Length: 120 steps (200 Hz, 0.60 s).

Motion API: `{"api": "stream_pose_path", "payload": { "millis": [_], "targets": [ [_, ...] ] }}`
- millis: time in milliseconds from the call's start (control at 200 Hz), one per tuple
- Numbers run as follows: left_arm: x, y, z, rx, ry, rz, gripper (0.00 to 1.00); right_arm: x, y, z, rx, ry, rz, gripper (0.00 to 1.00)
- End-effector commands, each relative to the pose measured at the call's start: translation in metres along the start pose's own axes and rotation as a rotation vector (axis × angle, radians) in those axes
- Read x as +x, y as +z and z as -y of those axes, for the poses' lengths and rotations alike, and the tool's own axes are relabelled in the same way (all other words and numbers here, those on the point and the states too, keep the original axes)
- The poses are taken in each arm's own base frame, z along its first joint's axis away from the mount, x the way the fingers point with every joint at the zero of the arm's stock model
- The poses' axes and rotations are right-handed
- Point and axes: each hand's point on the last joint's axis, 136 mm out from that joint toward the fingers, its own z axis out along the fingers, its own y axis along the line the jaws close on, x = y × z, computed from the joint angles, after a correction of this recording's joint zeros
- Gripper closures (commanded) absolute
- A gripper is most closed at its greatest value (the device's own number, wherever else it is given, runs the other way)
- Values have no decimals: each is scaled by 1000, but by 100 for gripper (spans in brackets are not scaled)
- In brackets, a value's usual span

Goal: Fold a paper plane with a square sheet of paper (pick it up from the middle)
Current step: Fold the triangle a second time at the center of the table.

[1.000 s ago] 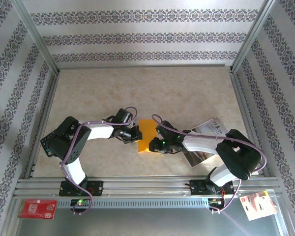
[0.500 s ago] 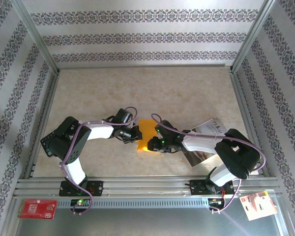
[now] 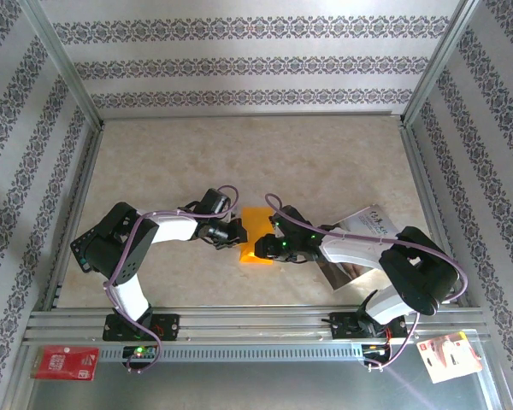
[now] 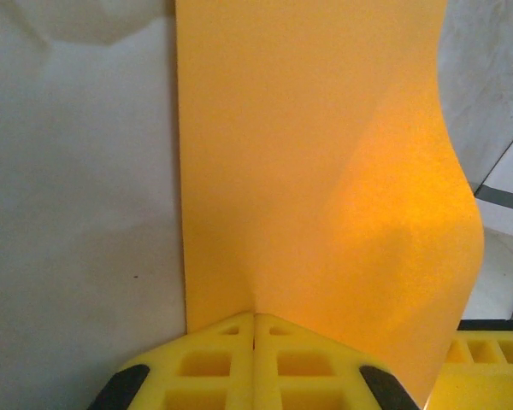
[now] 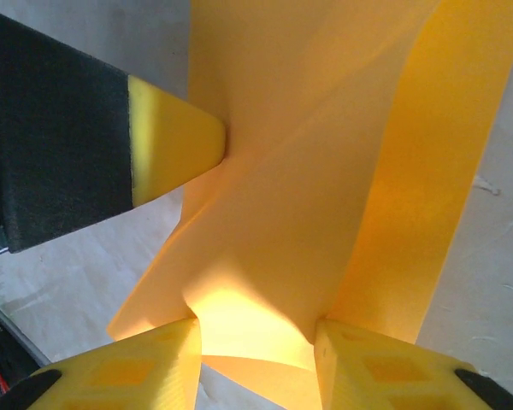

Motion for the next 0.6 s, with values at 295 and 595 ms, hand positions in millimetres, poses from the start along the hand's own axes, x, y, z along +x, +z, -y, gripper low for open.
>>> {"api": "stream_pose_path", "payload": {
  "millis": [295,595],
  "targets": [
    [23,7,-31,-101,-37,-57,96,-24,-6,-1,-38,-12,40,49],
    [22,6,-29,-103,-36,-54,95,-42,-2,-8,-128,63,47,49]
  ]
}}
